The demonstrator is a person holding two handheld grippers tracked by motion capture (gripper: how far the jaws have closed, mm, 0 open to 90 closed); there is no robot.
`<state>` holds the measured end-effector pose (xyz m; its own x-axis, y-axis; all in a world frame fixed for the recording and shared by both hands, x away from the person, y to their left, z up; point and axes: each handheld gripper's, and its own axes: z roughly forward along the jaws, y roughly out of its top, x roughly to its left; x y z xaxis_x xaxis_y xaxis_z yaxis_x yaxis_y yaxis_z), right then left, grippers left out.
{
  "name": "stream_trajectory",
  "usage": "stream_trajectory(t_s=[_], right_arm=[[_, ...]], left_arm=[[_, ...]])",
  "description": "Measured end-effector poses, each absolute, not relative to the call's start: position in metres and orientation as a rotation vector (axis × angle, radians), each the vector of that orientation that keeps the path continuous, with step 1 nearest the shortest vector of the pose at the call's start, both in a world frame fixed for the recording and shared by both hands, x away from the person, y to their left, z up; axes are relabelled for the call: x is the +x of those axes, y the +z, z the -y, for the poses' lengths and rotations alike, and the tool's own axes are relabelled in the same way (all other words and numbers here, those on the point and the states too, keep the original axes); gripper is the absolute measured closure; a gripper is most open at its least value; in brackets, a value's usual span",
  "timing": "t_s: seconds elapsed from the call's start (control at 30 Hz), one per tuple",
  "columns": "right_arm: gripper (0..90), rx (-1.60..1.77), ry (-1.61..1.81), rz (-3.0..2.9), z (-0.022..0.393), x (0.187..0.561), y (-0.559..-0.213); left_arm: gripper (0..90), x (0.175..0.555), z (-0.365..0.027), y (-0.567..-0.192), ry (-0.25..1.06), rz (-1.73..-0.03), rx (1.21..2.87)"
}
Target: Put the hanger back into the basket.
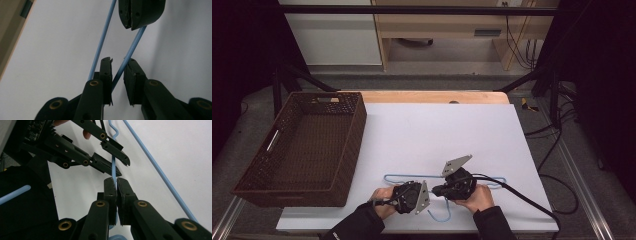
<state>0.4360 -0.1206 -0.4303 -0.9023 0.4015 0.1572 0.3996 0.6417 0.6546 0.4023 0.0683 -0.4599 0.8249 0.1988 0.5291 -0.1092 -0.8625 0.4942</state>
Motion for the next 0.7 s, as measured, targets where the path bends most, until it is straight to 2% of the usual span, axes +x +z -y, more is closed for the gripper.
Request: stream_trajectory(t_s=[0.2,0.33,0.57,0.6,0.67,0.7], right_arm=[[85.8,0.683,1.132,-2.827,0.122,0.436,-0.430],[81.6,0.688,1.124,-2.773,0.128,0.435,-0.424],[65.7,0.781,1.197,-2.559,0.155,0.435,-0.410],[60.8,0.793,1.193,-2.507,0.160,0.434,-0.408],[56.8,0.814,1.215,-2.441,0.166,0.434,-0.405],[51.1,0.840,1.240,-2.372,0.173,0.433,-0.402]], left_arm=[[79.1,0.400,-0.067,-0.460,0.831,-0.037,2.492],[81.8,0.398,-0.066,-0.459,0.873,-0.008,2.497],[84.6,0.397,-0.065,-0.455,0.919,0.026,2.494],[85.1,0.397,-0.066,-0.454,0.925,0.026,2.493],[85.8,0.396,-0.066,-0.452,0.938,0.025,2.488],[86.5,0.396,-0.066,-0.452,0.940,0.023,2.486]])
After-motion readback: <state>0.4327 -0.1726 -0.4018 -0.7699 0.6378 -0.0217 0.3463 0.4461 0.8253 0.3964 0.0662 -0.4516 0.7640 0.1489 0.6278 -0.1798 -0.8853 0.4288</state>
